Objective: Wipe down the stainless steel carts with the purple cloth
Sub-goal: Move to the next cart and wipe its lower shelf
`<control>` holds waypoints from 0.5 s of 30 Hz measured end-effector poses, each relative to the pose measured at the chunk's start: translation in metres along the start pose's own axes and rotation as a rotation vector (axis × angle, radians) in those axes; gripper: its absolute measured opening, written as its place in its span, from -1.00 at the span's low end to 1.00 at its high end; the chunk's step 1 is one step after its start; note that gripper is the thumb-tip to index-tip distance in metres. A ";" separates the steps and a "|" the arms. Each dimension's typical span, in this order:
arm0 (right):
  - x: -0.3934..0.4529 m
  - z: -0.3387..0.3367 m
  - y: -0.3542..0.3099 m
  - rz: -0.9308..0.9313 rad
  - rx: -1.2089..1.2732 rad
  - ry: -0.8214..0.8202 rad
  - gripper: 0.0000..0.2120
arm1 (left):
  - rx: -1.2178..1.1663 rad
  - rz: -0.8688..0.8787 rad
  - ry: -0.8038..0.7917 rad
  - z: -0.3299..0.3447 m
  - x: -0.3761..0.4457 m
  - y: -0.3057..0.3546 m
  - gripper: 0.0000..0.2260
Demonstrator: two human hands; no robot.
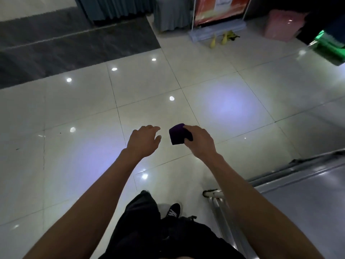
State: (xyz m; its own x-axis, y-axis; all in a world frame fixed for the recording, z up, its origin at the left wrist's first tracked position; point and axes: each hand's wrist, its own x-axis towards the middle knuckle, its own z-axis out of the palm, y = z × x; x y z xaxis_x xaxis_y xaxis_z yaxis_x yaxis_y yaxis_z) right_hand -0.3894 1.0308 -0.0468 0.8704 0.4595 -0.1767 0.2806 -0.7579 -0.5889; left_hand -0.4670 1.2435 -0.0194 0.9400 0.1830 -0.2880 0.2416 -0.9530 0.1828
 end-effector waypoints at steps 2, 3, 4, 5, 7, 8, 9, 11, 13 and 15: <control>0.021 -0.015 0.015 0.053 0.010 0.038 -0.49 | 0.019 0.066 -0.013 -0.007 0.041 0.014 -0.60; 0.031 -0.022 0.024 0.081 0.018 0.056 -0.49 | 0.023 0.096 -0.020 -0.009 0.062 0.021 -0.60; 0.041 -0.029 0.033 0.111 0.025 0.076 -0.49 | 0.026 0.127 -0.027 -0.011 0.083 0.028 -0.60; 0.051 -0.035 0.042 0.145 0.027 0.092 -0.49 | 0.029 0.157 -0.035 -0.012 0.105 0.033 -0.60; 0.071 -0.047 0.061 0.217 0.020 0.111 -0.49 | 0.030 0.213 -0.050 -0.014 0.150 0.044 -0.60; 0.082 -0.053 0.071 0.254 0.017 0.118 -0.49 | 0.025 0.239 -0.056 -0.015 0.174 0.049 -0.60; 0.091 -0.059 0.081 0.290 0.018 0.127 -0.49 | 0.018 0.263 -0.061 -0.016 0.196 0.054 -0.61; 0.109 -0.070 0.099 0.365 0.018 0.156 -0.50 | 0.004 0.309 -0.085 -0.020 0.240 0.067 -0.61; 0.121 -0.083 0.114 0.464 0.019 0.163 -0.49 | -0.002 0.376 -0.130 -0.025 0.280 0.085 -0.61; 0.130 -0.094 0.131 0.555 0.029 0.190 -0.48 | 0.003 0.459 -0.154 -0.028 0.317 0.109 -0.61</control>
State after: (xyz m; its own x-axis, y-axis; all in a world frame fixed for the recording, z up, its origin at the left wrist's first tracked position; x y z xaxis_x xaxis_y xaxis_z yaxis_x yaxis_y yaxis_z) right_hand -0.2011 0.9477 -0.0731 0.9420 -0.0955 -0.3218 -0.2468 -0.8470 -0.4709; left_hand -0.1363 1.2046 -0.0646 0.9024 -0.2947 -0.3144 -0.1912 -0.9277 0.3207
